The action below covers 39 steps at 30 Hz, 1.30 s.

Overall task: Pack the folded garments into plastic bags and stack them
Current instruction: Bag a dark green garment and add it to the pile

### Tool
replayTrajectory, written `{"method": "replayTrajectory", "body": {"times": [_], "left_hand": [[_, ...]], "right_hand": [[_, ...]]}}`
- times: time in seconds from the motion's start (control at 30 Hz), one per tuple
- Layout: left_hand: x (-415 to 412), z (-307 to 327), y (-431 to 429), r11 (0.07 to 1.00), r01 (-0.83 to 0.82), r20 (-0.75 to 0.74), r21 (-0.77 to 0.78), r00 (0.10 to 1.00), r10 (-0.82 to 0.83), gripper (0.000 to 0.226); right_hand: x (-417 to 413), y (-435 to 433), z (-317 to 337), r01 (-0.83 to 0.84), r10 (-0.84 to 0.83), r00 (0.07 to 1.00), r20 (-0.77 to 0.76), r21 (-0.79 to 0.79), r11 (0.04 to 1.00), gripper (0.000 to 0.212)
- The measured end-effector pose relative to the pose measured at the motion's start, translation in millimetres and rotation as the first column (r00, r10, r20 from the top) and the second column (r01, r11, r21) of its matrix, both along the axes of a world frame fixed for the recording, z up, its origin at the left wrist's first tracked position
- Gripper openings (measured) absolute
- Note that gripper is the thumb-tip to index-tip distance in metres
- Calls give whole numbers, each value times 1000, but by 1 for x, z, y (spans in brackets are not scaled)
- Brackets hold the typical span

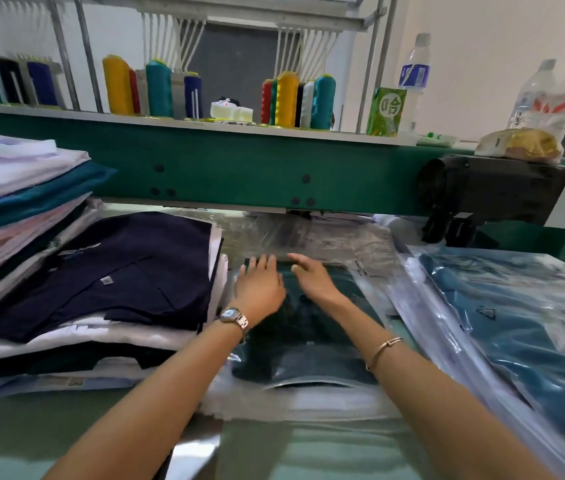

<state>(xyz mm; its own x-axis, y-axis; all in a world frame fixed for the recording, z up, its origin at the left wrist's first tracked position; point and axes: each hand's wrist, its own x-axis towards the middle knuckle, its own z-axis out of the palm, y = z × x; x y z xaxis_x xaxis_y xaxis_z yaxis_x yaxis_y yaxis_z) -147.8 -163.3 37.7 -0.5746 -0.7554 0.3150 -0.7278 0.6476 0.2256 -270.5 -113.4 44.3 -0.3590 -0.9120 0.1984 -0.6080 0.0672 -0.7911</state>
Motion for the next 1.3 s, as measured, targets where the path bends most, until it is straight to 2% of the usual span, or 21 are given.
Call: {"method": "replayTrajectory", "body": {"times": [0.03, 0.13, 0.2, 0.3, 0.43, 0.5, 0.6, 0.87, 0.97, 1.07, 1.13, 1.2, 1.3], "left_hand": [[-9, -5, -8, 999, -38, 32, 29, 999, 37, 55], [-27, -24, -24, 992, -93, 55, 82, 995, 88, 57], [-33, -36, -31, 997, -70, 119, 14, 991, 68, 60], [-37, -47, -39, 995, 60, 231, -84, 972, -39, 68], [-34, -54, -49, 991, 116, 113, 72, 986, -124, 59], [-31, -56, -53, 989, 97, 50, 114, 993, -103, 55], [-28, -58, -55, 989, 47, 38, 142, 998, -53, 57], [-17, -60, -55, 980, -91, 28, 175, 996, 88, 69], [-20, -55, -44, 978, -206, 122, 28, 972, 201, 78], [-23, -46, -30, 976, -179, 192, -127, 961, 201, 75], [-24, -42, -17, 988, -127, 201, -82, 969, 141, 71], [-23, -39, 1, 995, -98, 221, 33, 971, 88, 71], [-11, -41, 30, 991, -70, 383, 116, 924, 20, 78]], "right_hand": [[-4, -7, -8, -3, 6, 997, -82, 35, 999, 42], [-10, -27, -26, 13, 2, 983, -182, 82, 997, 47], [-13, -38, -34, 40, -14, 961, -275, 89, 995, 49], [-18, -50, -45, 49, -7, 929, -371, 104, 993, 52], [-31, -58, -55, 67, 21, 888, -460, 173, 983, 55], [-38, -58, -57, 97, 24, 859, -512, 208, 973, 57], [-52, -52, -58, 147, 17, 828, -561, 246, 958, 57], [-93, -16, -54, 330, -133, 811, -570, 259, 908, 53], [-97, 1, -56, 408, -201, 785, -585, 246, 879, 53], [-87, 12, -56, 471, -234, 763, -603, 271, 840, 55], [-68, 11, -53, 450, -194, 767, -612, 297, 842, 57], [-39, 7, -50, 374, -122, 785, -607, 309, 875, 56], [8, 6, -51, 192, -16, 860, -510, 294, 936, 54]]}}
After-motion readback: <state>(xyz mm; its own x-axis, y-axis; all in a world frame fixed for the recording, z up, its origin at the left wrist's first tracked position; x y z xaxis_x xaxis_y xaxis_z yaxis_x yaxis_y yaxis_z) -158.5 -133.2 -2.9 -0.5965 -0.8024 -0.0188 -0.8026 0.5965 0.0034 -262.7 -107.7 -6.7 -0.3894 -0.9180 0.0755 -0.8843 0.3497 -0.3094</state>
